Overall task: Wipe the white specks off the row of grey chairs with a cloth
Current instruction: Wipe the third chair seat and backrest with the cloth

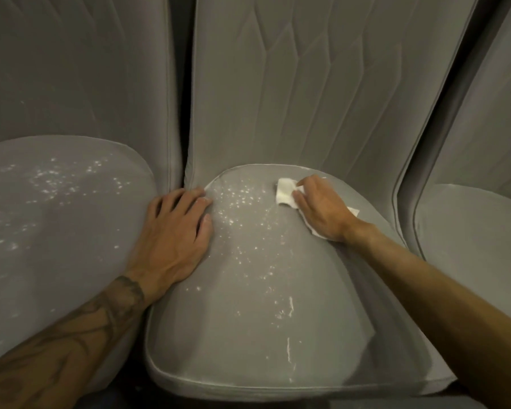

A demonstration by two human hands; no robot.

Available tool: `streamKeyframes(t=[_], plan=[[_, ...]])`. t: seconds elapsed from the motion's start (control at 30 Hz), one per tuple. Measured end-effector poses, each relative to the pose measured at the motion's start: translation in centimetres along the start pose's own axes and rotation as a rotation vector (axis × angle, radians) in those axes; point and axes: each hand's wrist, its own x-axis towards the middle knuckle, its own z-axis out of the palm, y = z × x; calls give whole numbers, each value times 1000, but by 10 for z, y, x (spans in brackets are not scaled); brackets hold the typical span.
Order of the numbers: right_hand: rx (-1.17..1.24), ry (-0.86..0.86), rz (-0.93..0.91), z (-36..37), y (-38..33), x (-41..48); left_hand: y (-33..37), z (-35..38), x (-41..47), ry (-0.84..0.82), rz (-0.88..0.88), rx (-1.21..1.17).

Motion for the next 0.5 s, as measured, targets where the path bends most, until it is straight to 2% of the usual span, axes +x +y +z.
streamKeyframes(t=[0.07, 0.13, 0.3, 0.37, 0.5], plan=[[-5, 44, 134, 1, 5, 20, 0, 0, 0, -4, -5, -2], [-14, 58, 183, 7, -6, 34, 0, -1, 0, -12, -10, -6], [44, -17, -125, 13, -26, 18, 1, -1, 0, -6, -13, 3], [22, -22, -162, 6, -17, 16, 1, -1, -1, -5, -10, -5], [16, 38, 99, 7, -18, 39, 1, -2, -1, -12, -19, -10]])
